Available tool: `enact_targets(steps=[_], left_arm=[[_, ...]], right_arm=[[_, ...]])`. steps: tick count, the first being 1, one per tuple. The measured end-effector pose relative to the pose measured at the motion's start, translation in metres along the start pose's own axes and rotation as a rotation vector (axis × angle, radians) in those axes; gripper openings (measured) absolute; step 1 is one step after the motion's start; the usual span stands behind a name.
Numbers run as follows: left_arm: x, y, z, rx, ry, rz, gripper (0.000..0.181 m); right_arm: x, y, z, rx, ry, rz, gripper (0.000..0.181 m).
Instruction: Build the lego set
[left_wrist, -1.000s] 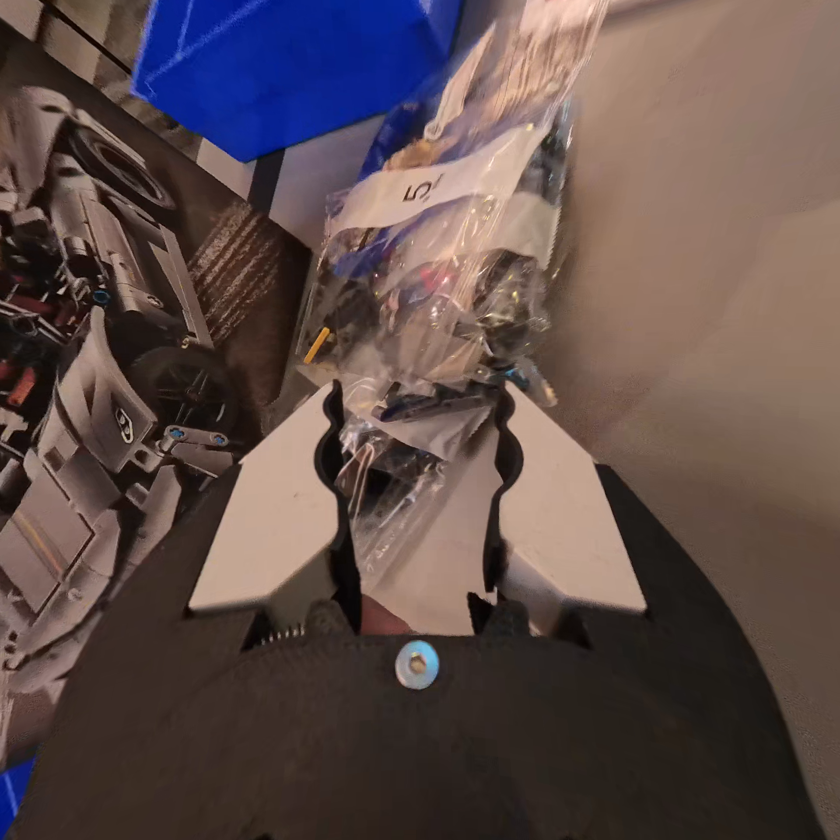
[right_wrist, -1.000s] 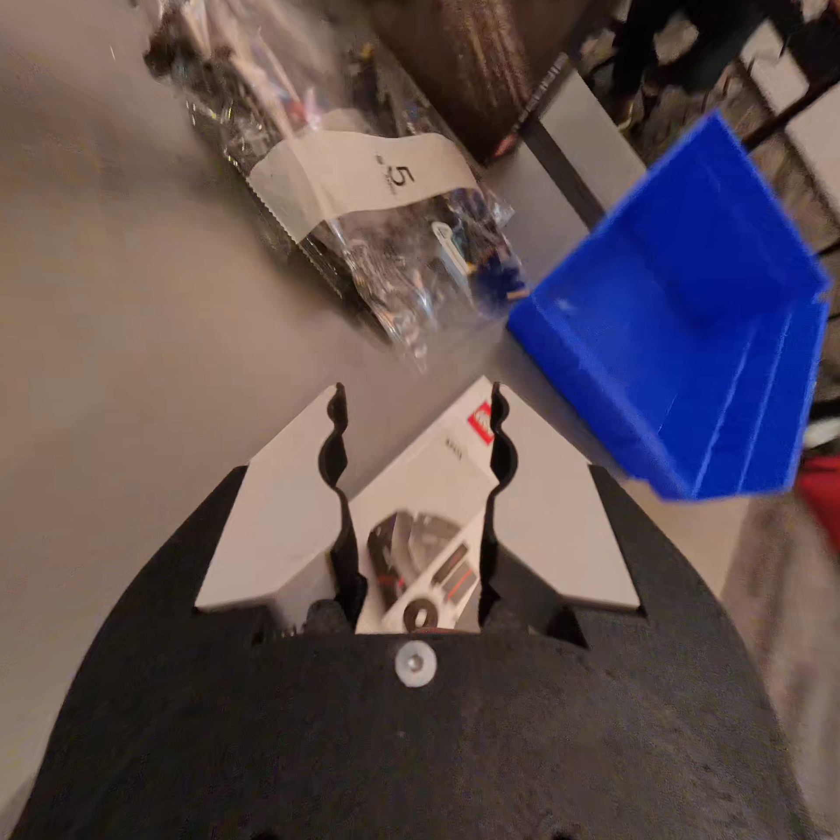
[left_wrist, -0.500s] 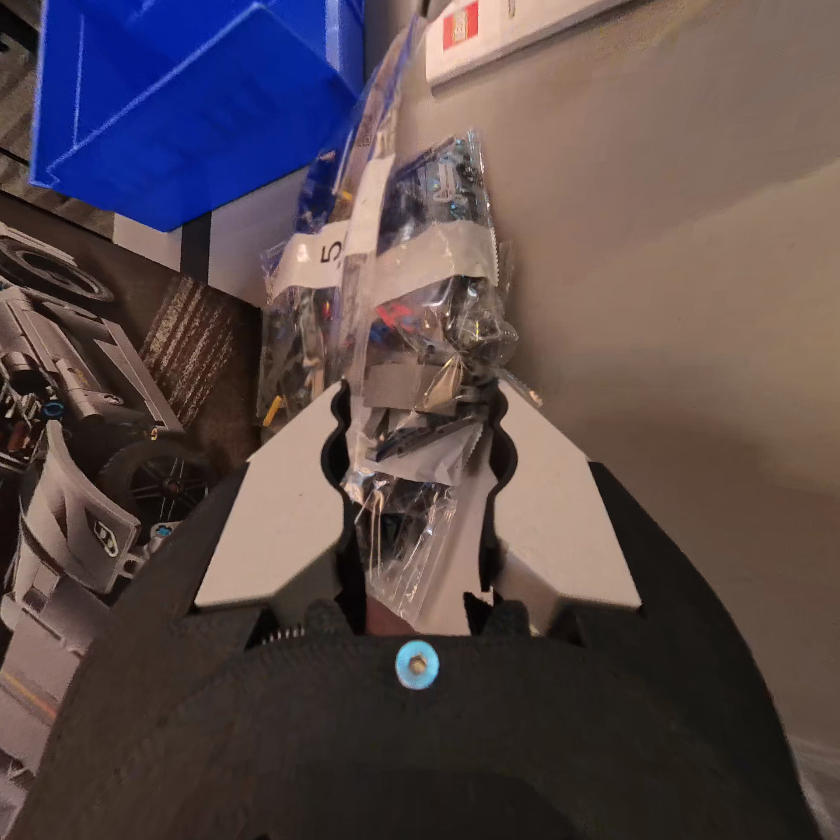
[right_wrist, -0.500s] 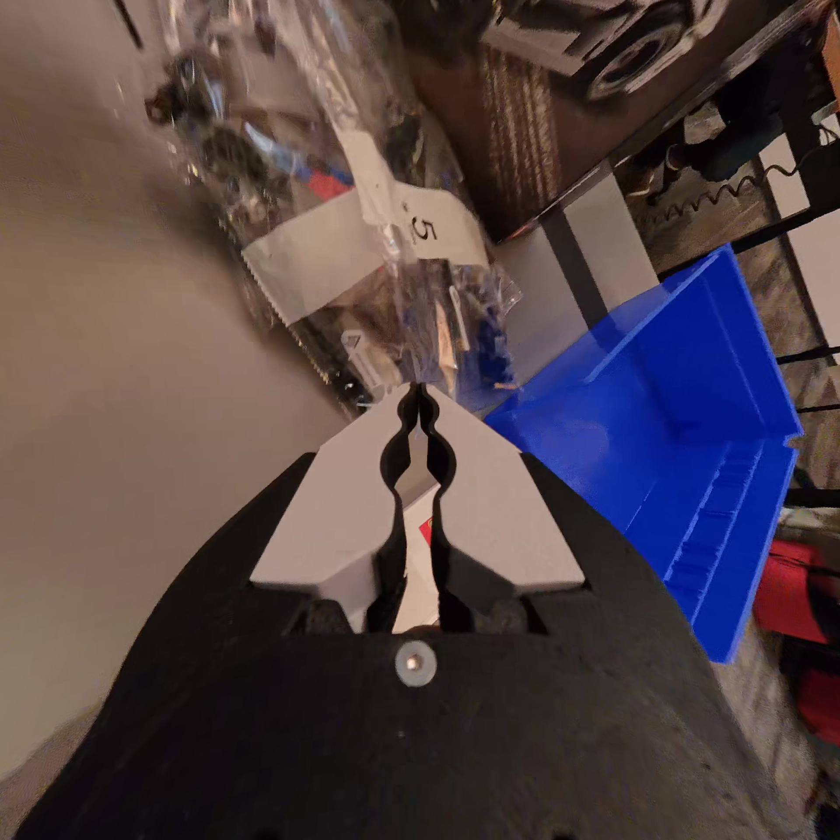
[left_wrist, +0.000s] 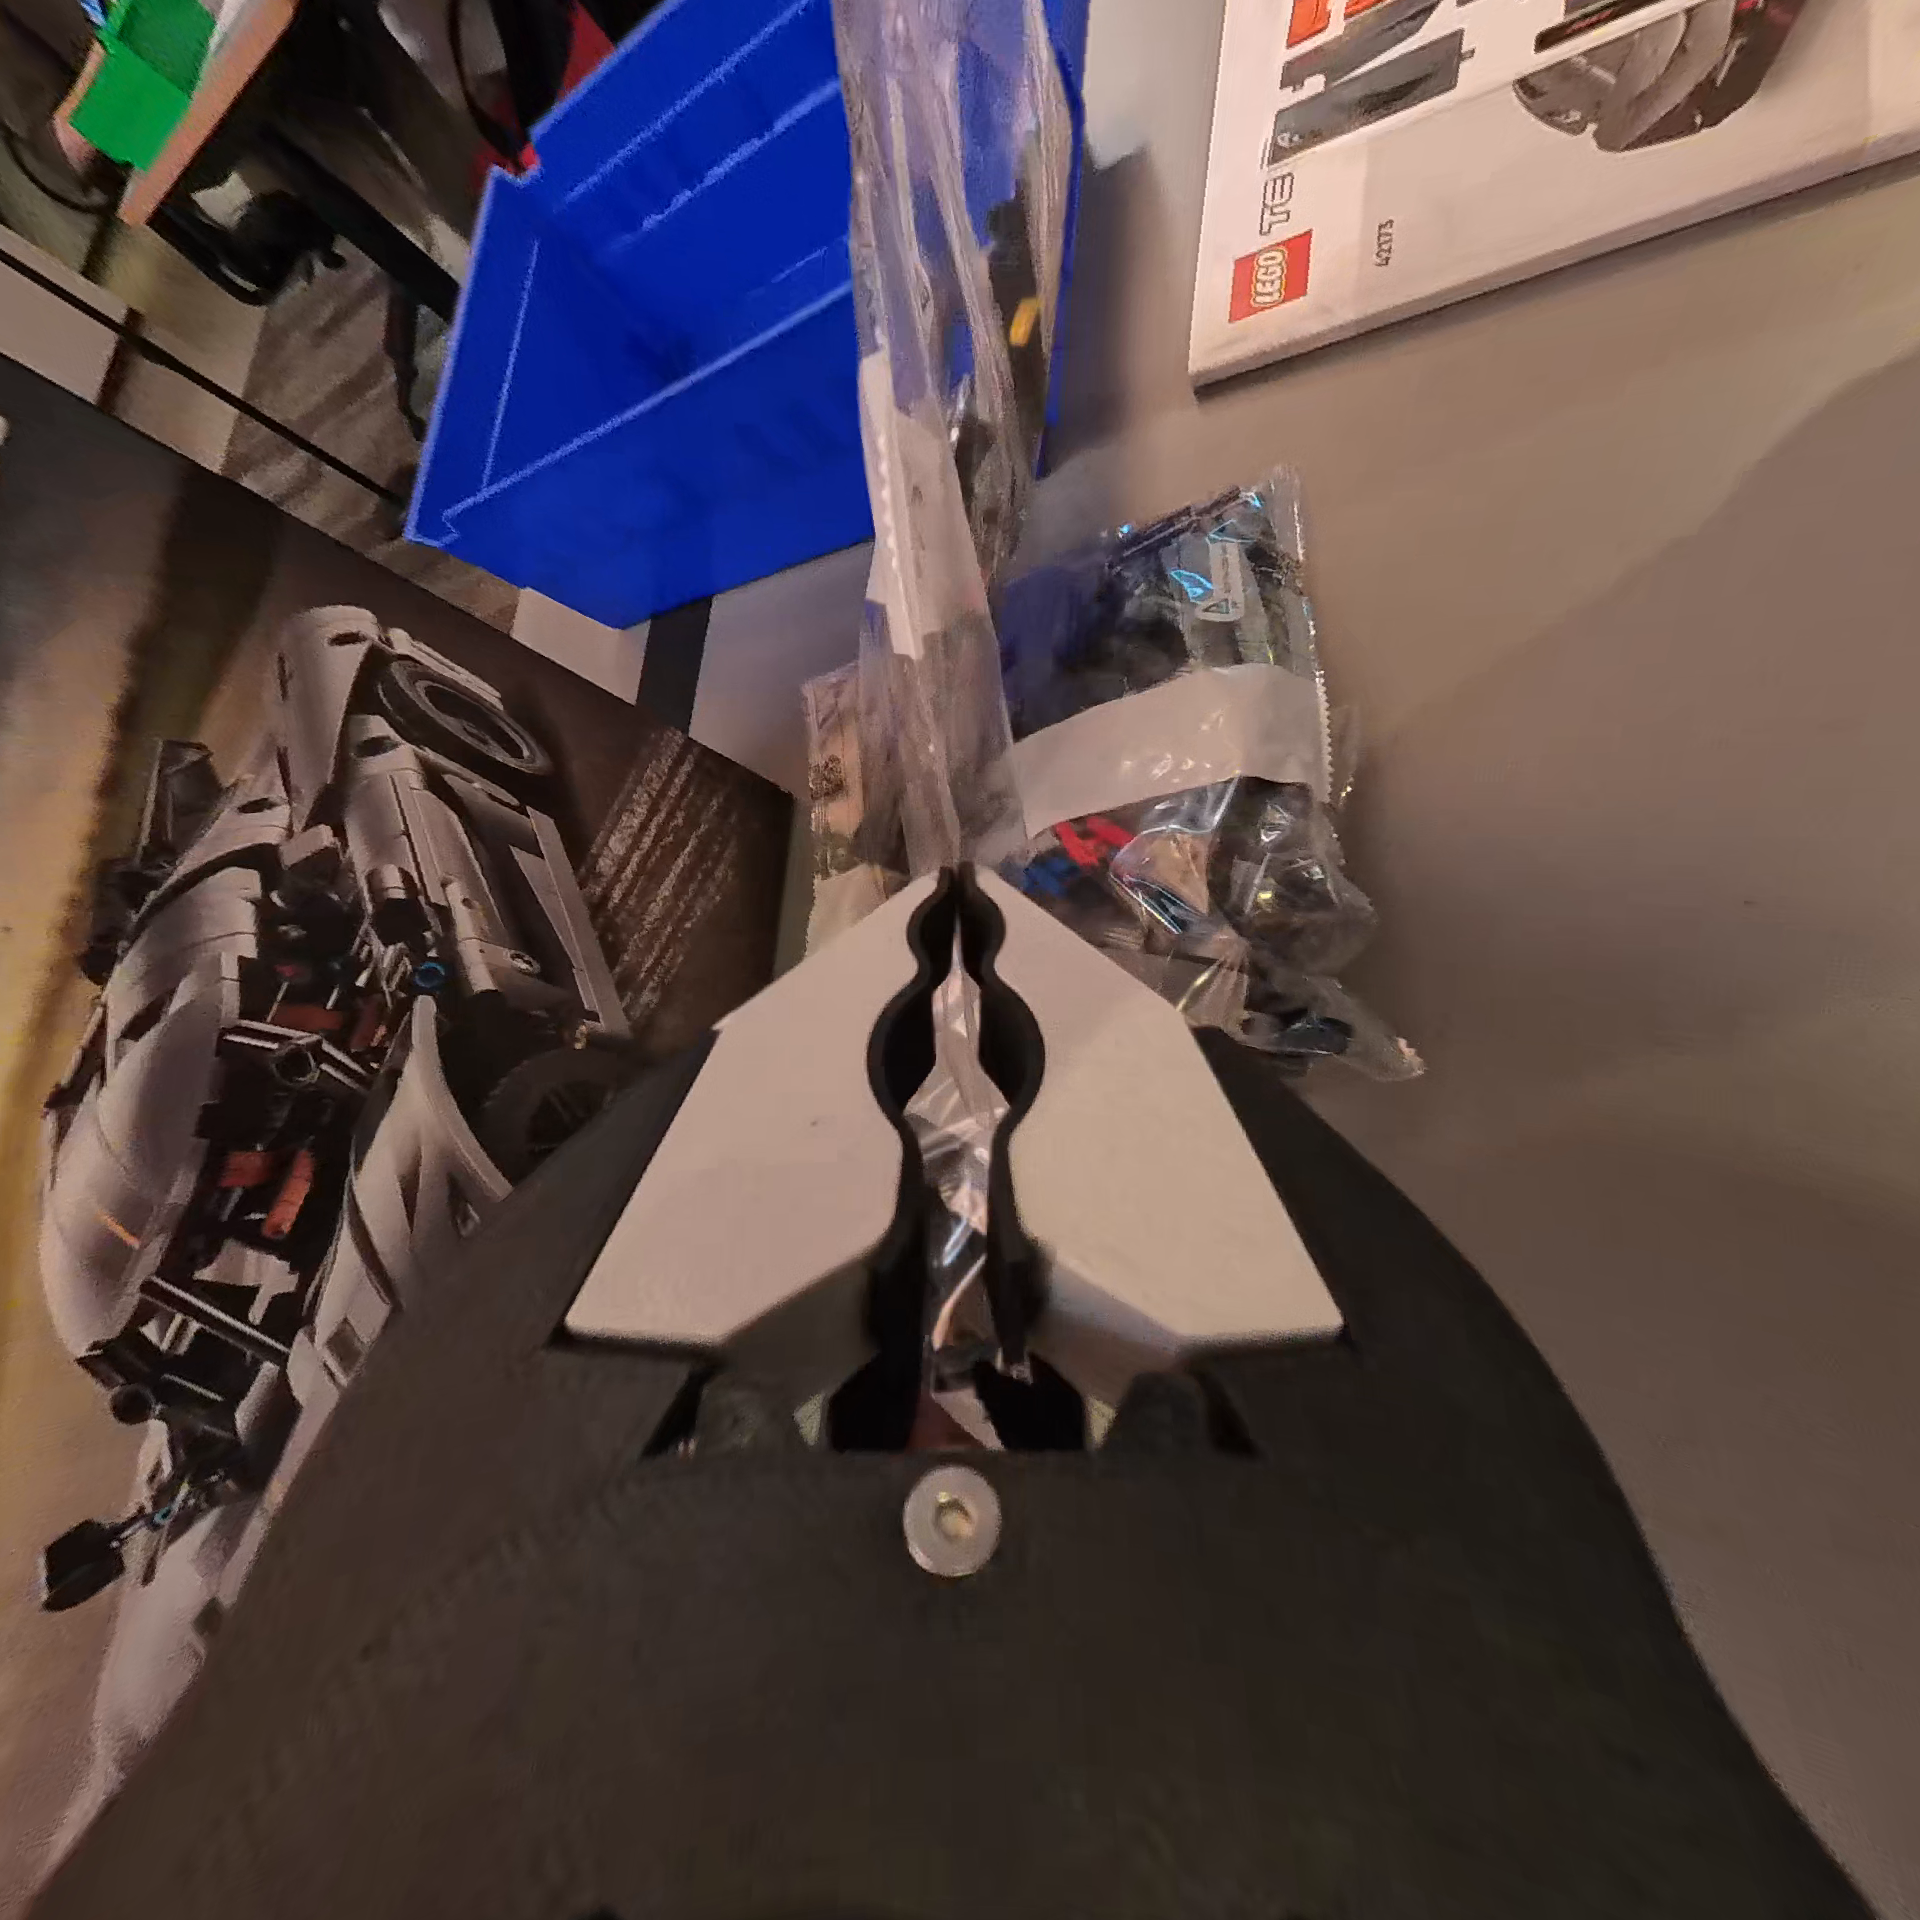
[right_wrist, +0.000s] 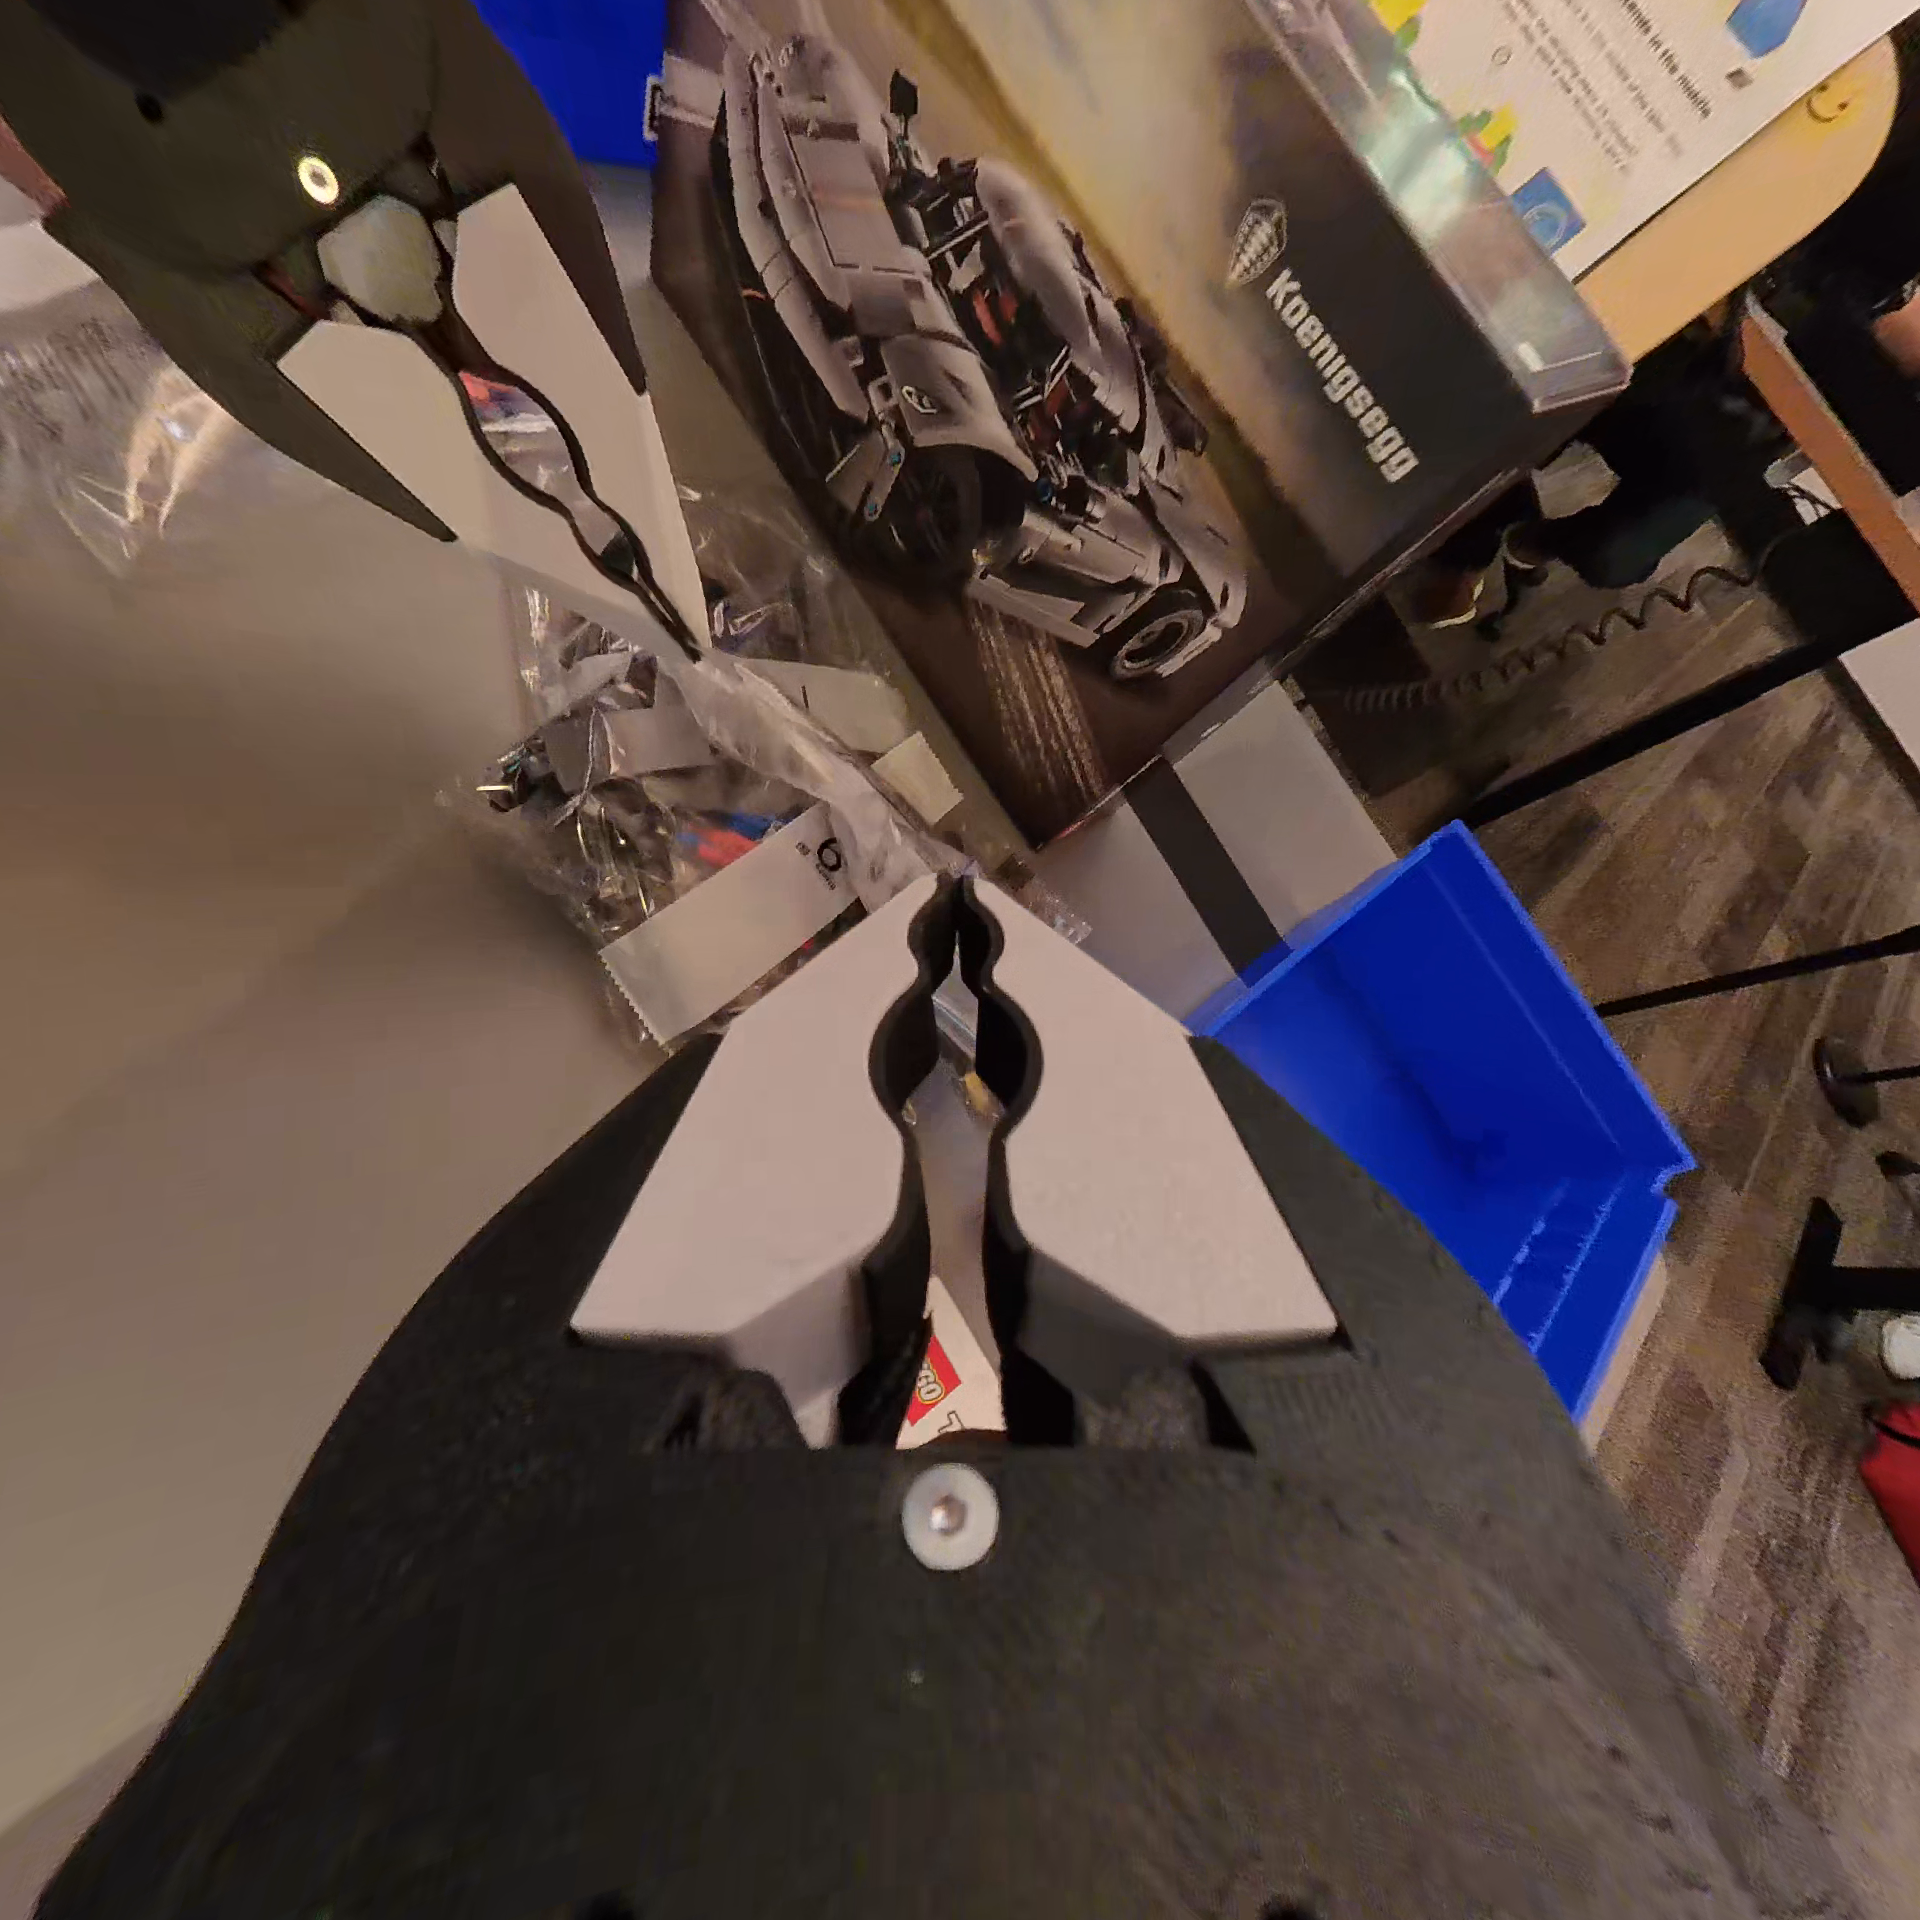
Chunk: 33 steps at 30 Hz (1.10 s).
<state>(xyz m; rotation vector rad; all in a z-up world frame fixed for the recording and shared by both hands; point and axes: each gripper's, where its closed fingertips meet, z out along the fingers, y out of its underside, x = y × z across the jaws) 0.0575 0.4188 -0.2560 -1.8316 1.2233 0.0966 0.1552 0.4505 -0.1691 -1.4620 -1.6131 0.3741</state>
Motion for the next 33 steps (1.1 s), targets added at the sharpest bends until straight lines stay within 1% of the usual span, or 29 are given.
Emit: enact_targets(steps=[3, 6, 9, 11, 15, 16, 18, 19, 22, 23, 24, 26, 27, 28, 30, 31, 33], left_arm=[[-0.006, -0.005, -0.003, 0.007, -0.012, -0.007, 0.0], [-0.008, -0.015, -0.013, 0.055, -0.023, -0.009, 0.0], [0.0, -0.027, -0.026, 0.099, -0.033, 0.004, 0.0], [0.011, -0.033, -0.036, 0.117, -0.037, 0.023, 0.0], [0.034, -0.038, -0.069, 0.147, -0.018, -0.008, 0.0], [0.04, -0.038, -0.079, 0.157, -0.005, -0.043, 0.011], [0.054, -0.04, -0.097, 0.182, 0.036, -0.167, 0.058], [0.064, -0.04, -0.106, 0.194, 0.057, -0.207, 0.072], [0.09, -0.032, -0.123, 0.181, 0.032, -0.261, 0.092], [0.096, -0.028, -0.125, 0.171, 0.006, -0.287, 0.104], [0.097, -0.022, -0.127, 0.147, -0.056, -0.292, 0.113], [0.092, -0.013, -0.134, 0.131, -0.173, -0.271, 0.115], [0.089, -0.013, -0.138, 0.147, -0.202, -0.269, 0.116], [0.087, -0.013, -0.143, 0.158, -0.207, -0.289, 0.122], [0.08, -0.012, -0.15, 0.168, -0.206, -0.317, 0.124], [0.076, -0.012, -0.154, 0.18, -0.203, -0.313, 0.122], [0.083, -0.01, -0.157, 0.159, -0.139, -0.28, 0.099]], right_arm=[[0.005, -0.007, -0.004, -0.01, 0.002, -0.005, 0.0], [0.001, -0.018, -0.017, 0.016, -0.024, -0.002, 0.0], [-0.013, -0.032, -0.036, 0.054, -0.053, 0.005, 0.0], [-0.027, -0.04, -0.049, 0.083, -0.082, 0.008, 0.0], [-0.056, -0.055, -0.069, 0.108, -0.124, 0.015, 0.0], [-0.063, -0.059, -0.071, 0.111, -0.139, 0.018, 0.0], [-0.075, -0.068, -0.072, 0.104, -0.164, 0.027, 0.0], [-0.082, -0.073, -0.071, 0.103, -0.178, 0.022, 0.0], [-0.101, -0.088, -0.066, 0.098, -0.218, 0.01, 0.0], [-0.108, -0.093, -0.066, 0.1, -0.24, 0.002, 0.0], [-0.115, -0.098, -0.066, 0.106, -0.255, -0.01, 0.0], [-0.127, -0.109, -0.071, 0.132, -0.29, -0.018, 0.0], [-0.132, -0.115, -0.074, 0.149, -0.309, -0.018, 0.0], [-0.138, -0.12, -0.077, 0.165, -0.329, -0.023, 0.0], [-0.147, -0.129, -0.083, 0.19, -0.362, -0.024, 0.0], [-0.151, -0.132, -0.086, 0.198, -0.375, -0.019, 0.0], [-0.158, -0.137, -0.086, 0.203, -0.397, -0.01, 0.0]])
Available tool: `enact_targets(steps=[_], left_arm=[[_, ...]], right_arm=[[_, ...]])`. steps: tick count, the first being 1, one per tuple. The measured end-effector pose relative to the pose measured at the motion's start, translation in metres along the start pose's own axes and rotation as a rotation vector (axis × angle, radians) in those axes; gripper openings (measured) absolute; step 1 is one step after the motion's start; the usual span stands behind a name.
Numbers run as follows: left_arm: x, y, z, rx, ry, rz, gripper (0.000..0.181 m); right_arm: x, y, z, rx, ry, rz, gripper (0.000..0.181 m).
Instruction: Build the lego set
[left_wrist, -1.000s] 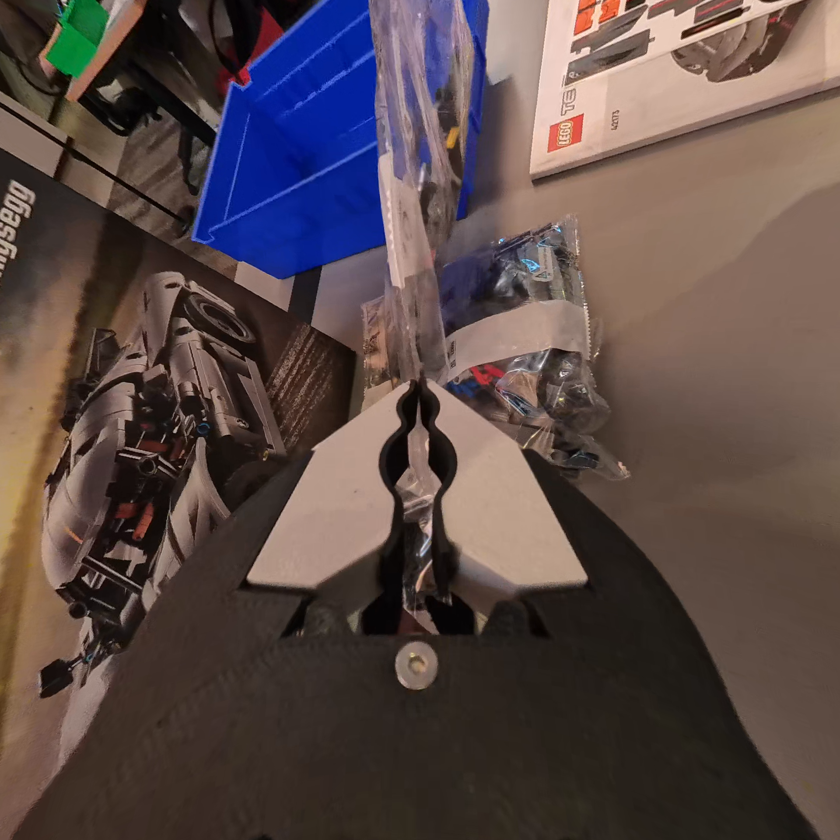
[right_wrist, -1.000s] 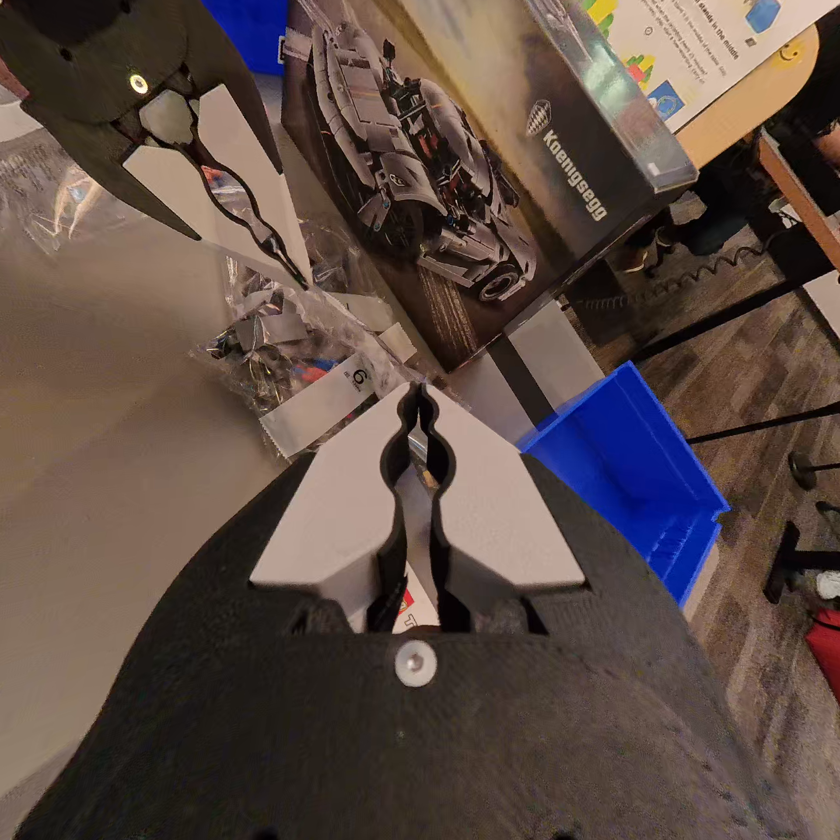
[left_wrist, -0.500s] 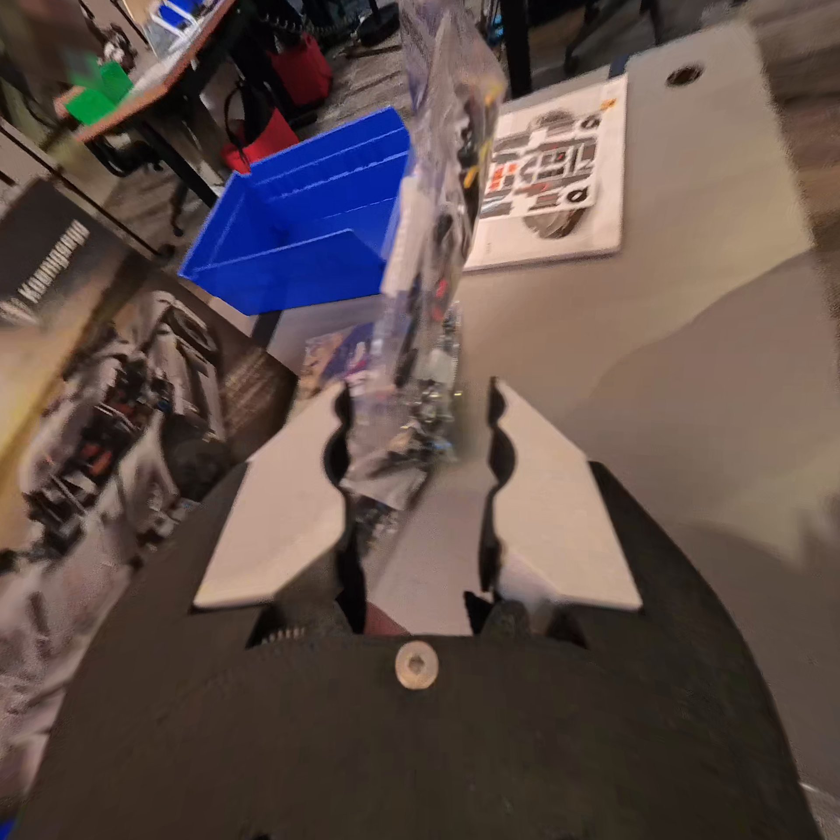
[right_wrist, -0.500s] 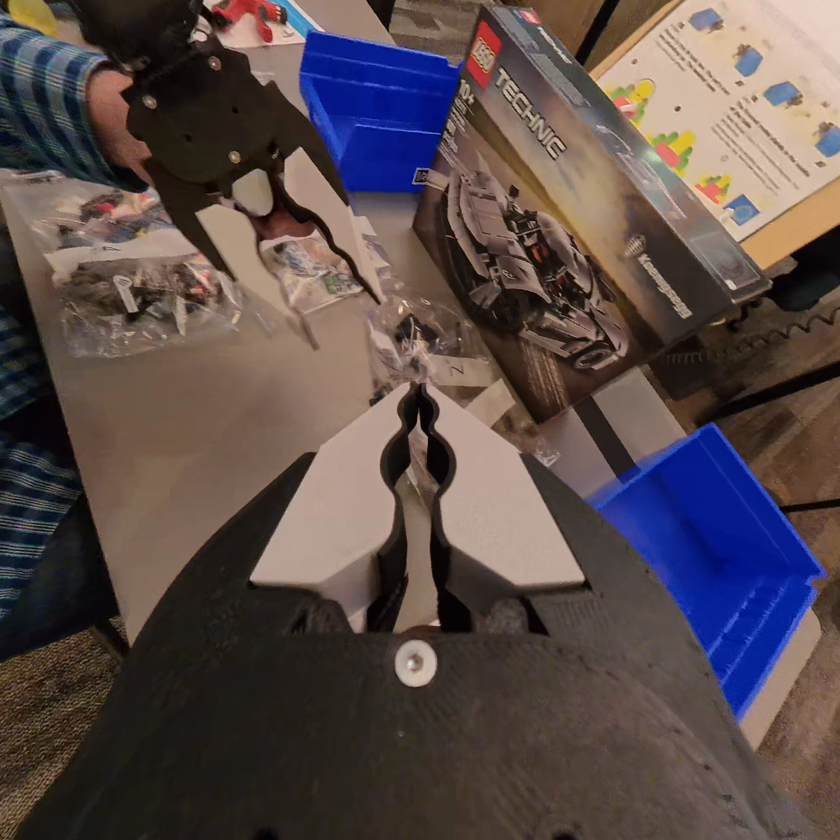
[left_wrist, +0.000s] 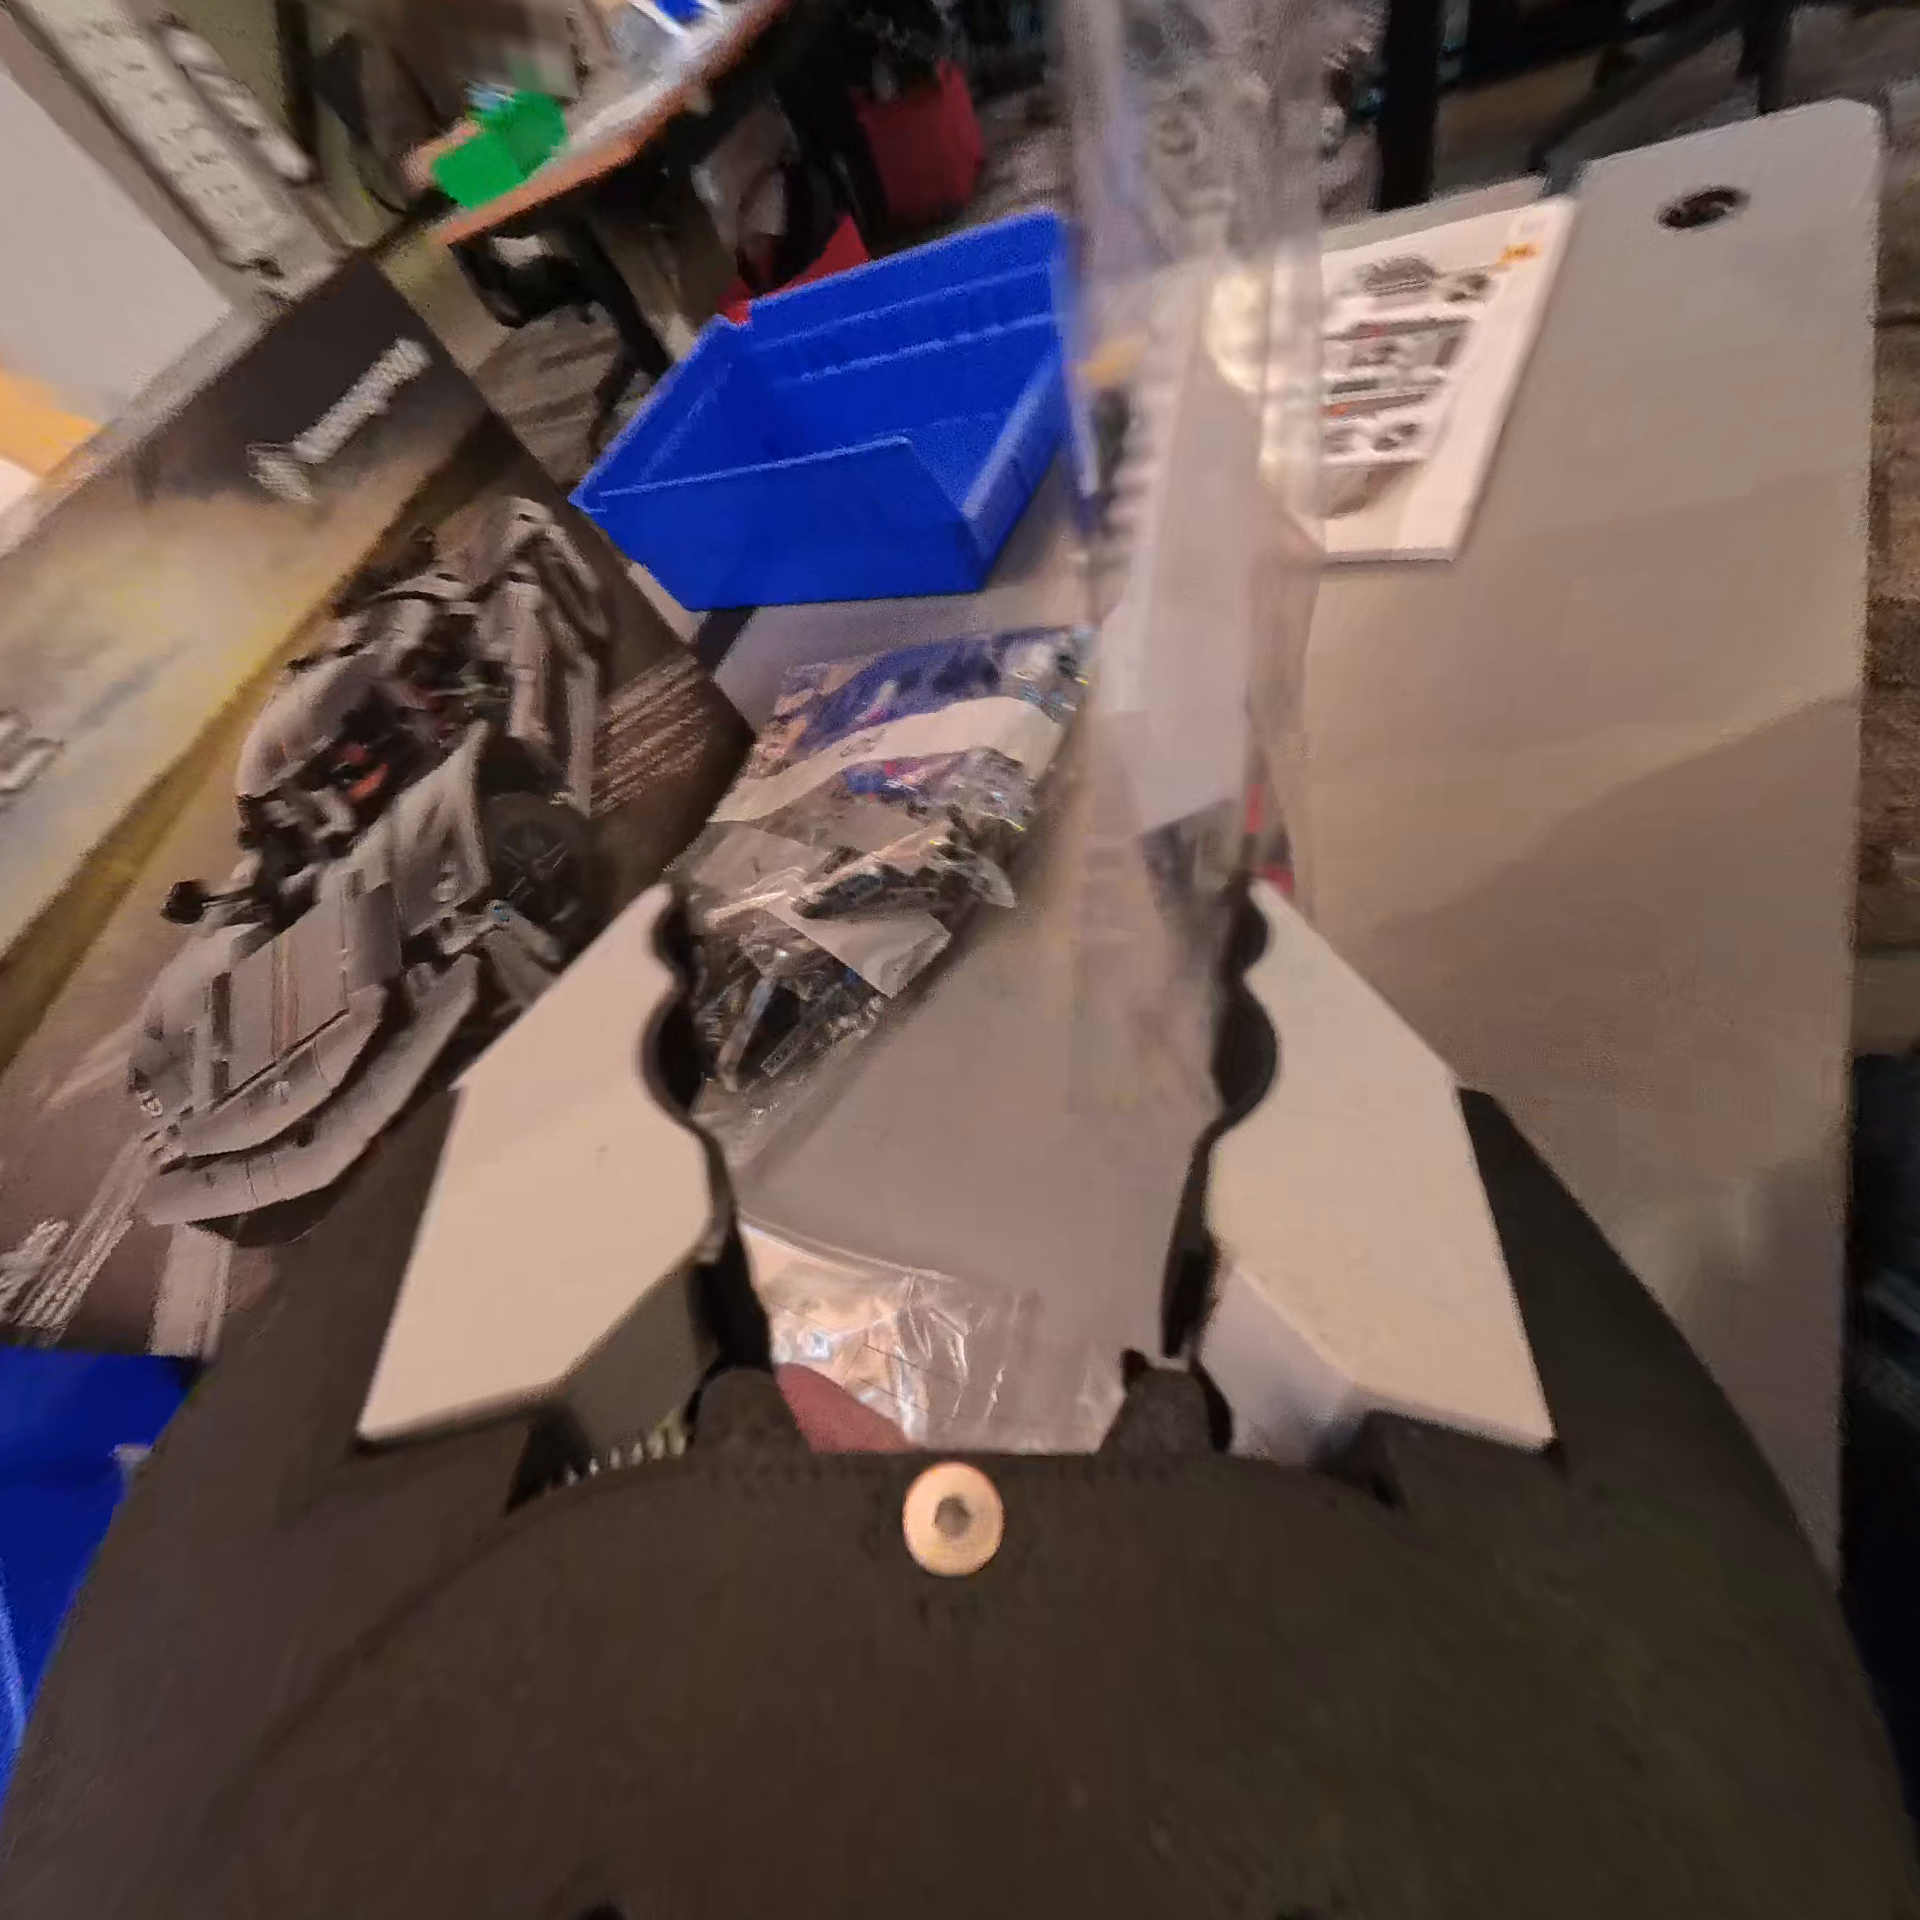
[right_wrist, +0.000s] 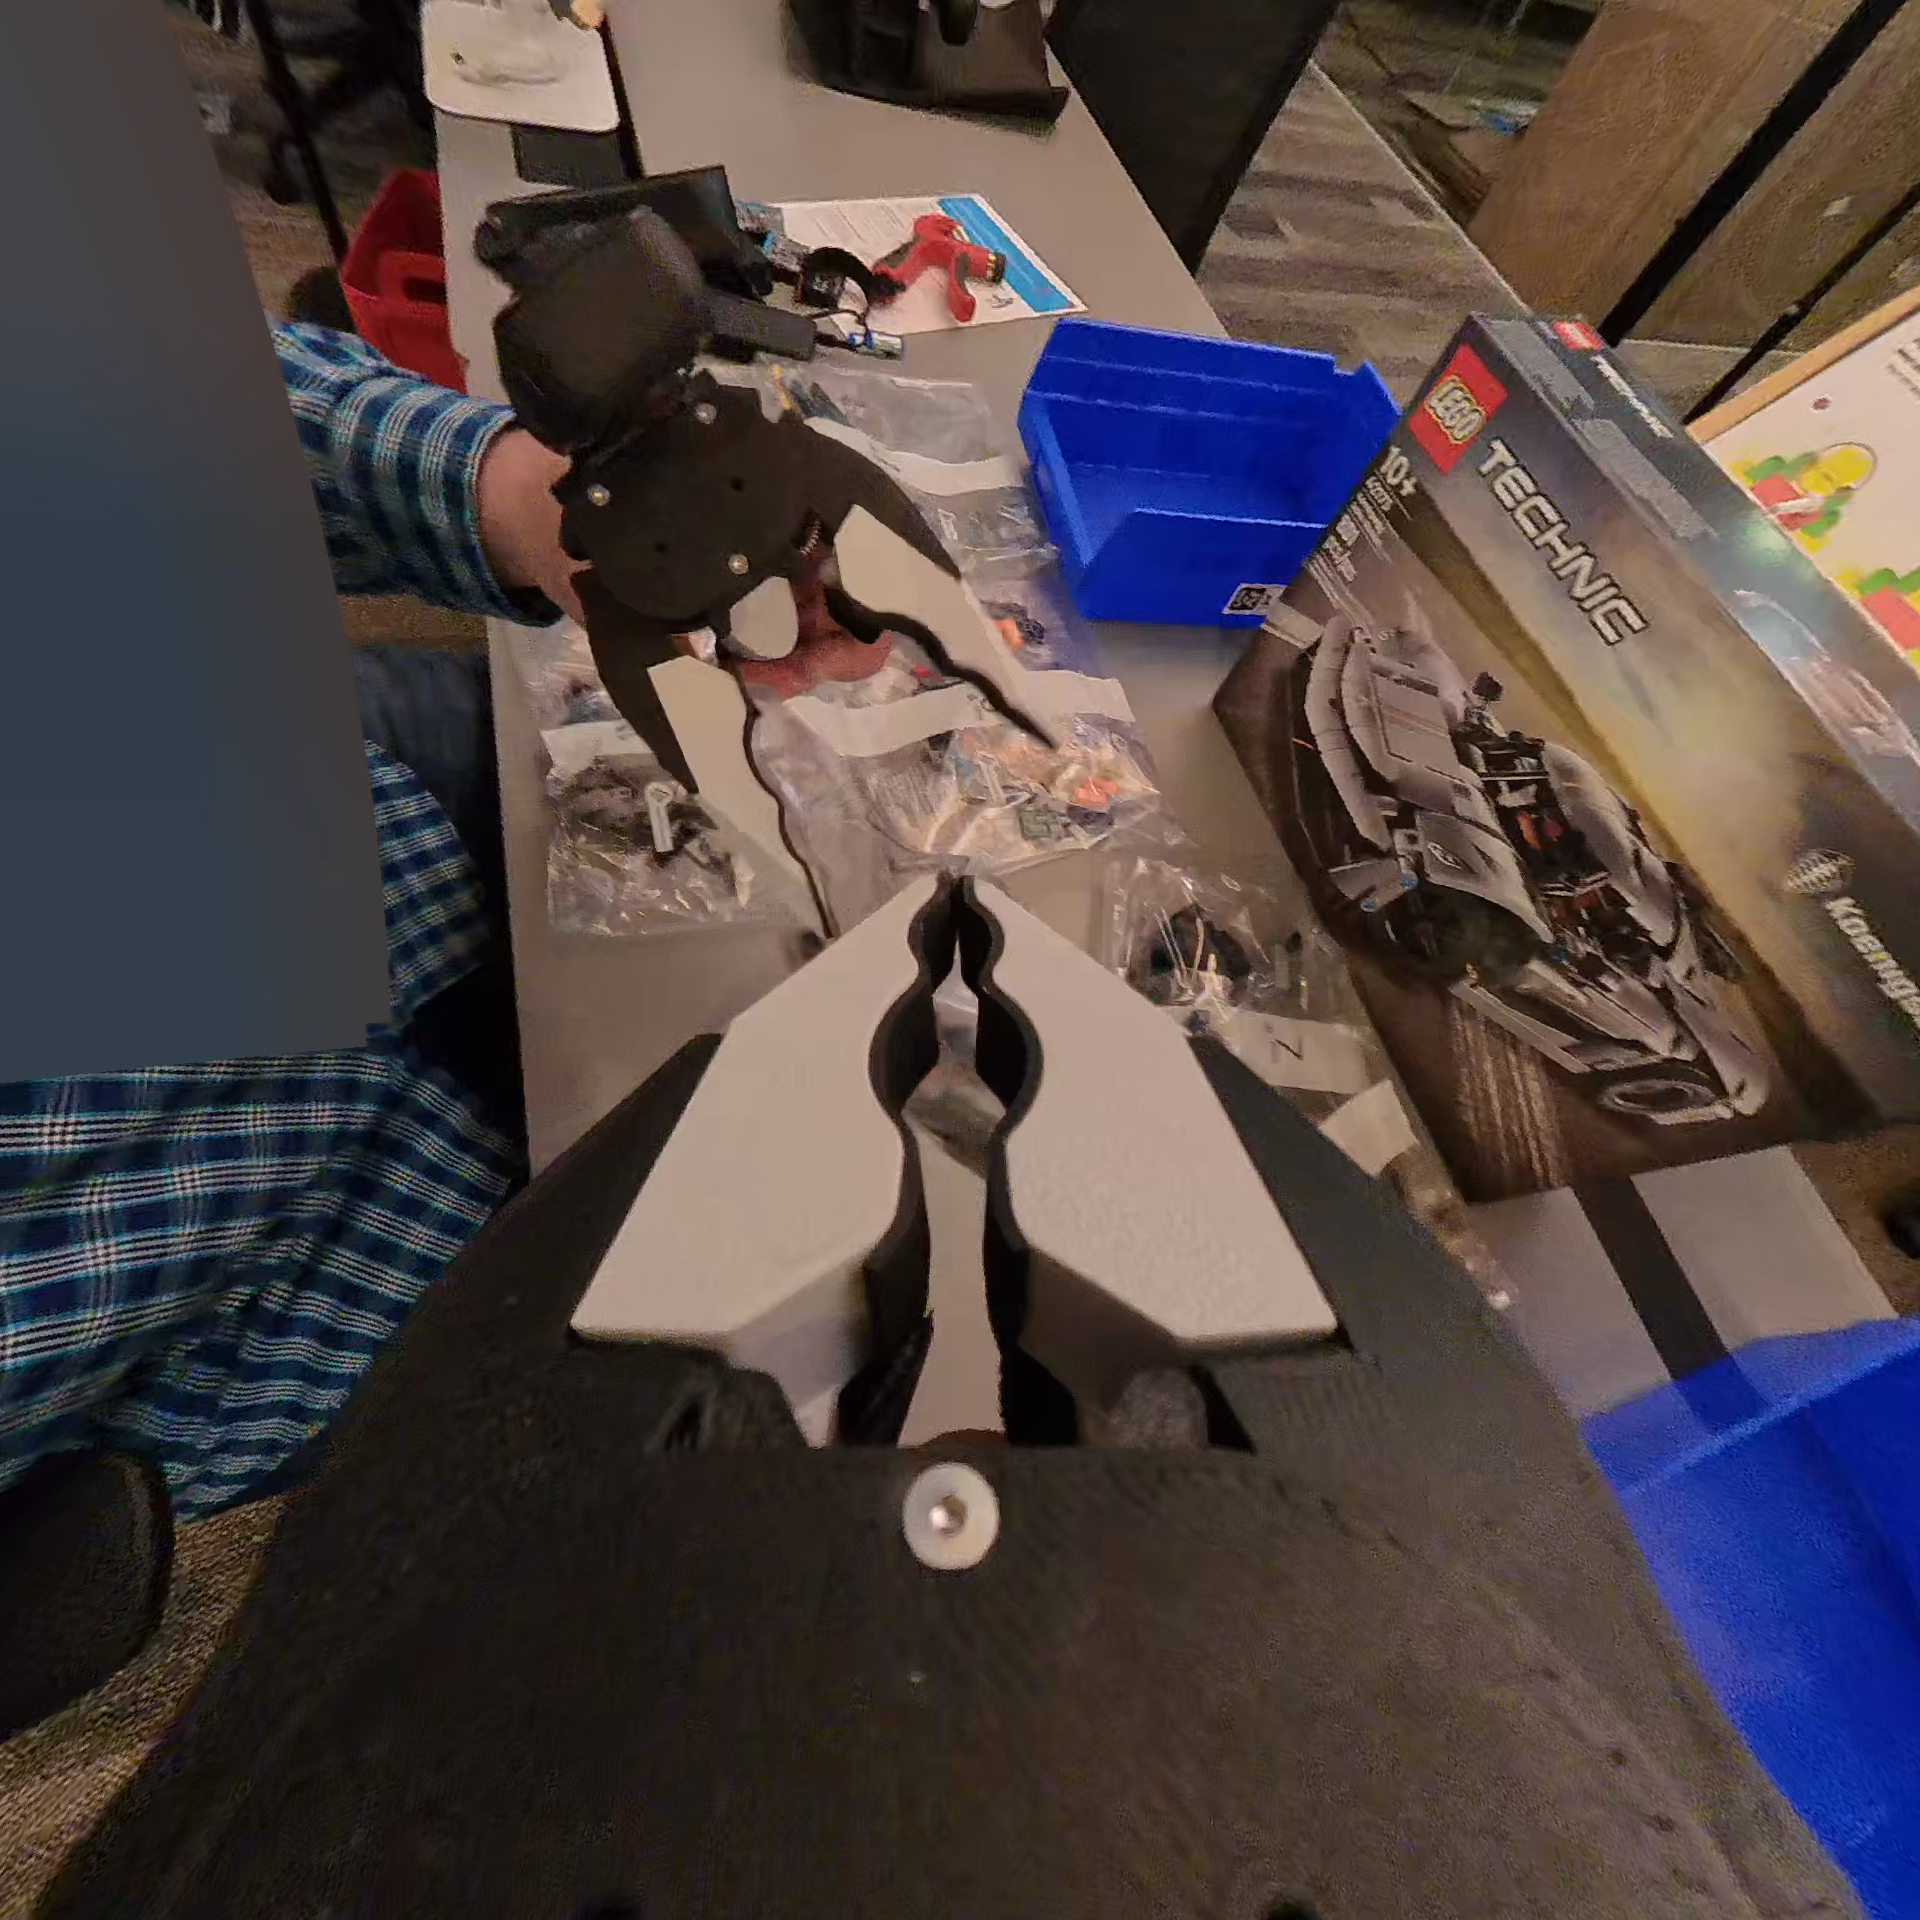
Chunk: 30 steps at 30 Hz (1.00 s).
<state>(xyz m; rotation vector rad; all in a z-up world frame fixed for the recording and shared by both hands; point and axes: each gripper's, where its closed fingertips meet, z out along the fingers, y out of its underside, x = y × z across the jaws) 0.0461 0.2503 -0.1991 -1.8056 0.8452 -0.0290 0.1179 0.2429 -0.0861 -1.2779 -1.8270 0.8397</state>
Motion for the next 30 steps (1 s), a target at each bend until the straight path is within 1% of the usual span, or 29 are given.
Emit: enact_targets(steps=[2, 5, 6, 8, 11, 14, 16, 17, 19, 20, 21, 23, 25, 27, 30], left_arm=[[0.022, 0.005, -0.005, -0.026, 0.118, 0.018, 0.064], [0.045, 0.018, -0.013, -0.061, 0.168, 0.066, 0.014], [0.046, 0.022, -0.014, -0.076, 0.157, 0.069, 0.0], [0.043, 0.031, -0.015, -0.109, 0.138, 0.072, 0.0], [0.018, 0.036, -0.014, -0.153, 0.05, 0.072, 0.0], [0.003, 0.027, -0.016, -0.188, -0.02, 0.175, 0.0], [0.009, 0.019, -0.02, -0.21, -0.052, 0.243, 0.0], [0.013, 0.019, -0.021, -0.227, -0.078, 0.302, 0.0], [0.034, 0.024, -0.017, -0.258, -0.082, 0.365, 0.0], [0.048, 0.031, -0.013, -0.277, -0.077, 0.379, 0.0], [0.06, 0.042, -0.008, -0.306, -0.082, 0.406, 0.0], [0.088, 0.059, 0.001, -0.326, -0.079, 0.44, 0.0], [0.116, 0.073, 0.006, -0.358, -0.052, 0.487, 0.0], [0.142, 0.084, 0.009, -0.367, 0.007, 0.5, 0.0], [0.173, 0.101, 0.009, -0.39, 0.127, 0.465, 0.001]], right_arm=[[-0.005, 0.0, 0.007, -0.012, -0.014, 0.012, 0.0], [-0.014, -0.002, 0.018, -0.004, -0.057, 0.024, 0.0], [-0.015, -0.001, 0.022, -0.01, -0.063, 0.027, 0.0], [-0.012, 0.003, 0.029, -0.022, -0.062, 0.029, 0.0], [0.006, 0.008, 0.035, -0.01, -0.022, 0.056, 0.0], [0.015, 0.012, 0.025, 0.06, -0.001, 0.092, 0.0], [0.007, 0.017, 0.014, 0.12, 0.0, 0.109, 0.0], [0.001, 0.024, 0.009, 0.136, 0.001, 0.118, 0.0], [-0.014, 0.047, 0.004, 0.166, 0.006, 0.126, 0.0], [-0.023, 0.061, 0.004, 0.184, -0.002, 0.142, 0.0], [-0.029, 0.079, 0.006, 0.176, 0.001, 0.187, 0.0], [-0.045, 0.117, 0.01, 0.157, 0.014, 0.213, 0.0], [-0.066, 0.143, 0.012, 0.173, -0.015, 0.265, 0.0], [-0.081, 0.17, 0.013, 0.134, -0.012, 0.287, 0.0], [-0.1, 0.211, 0.015, -0.008, -0.028, 0.288, 0.0]])
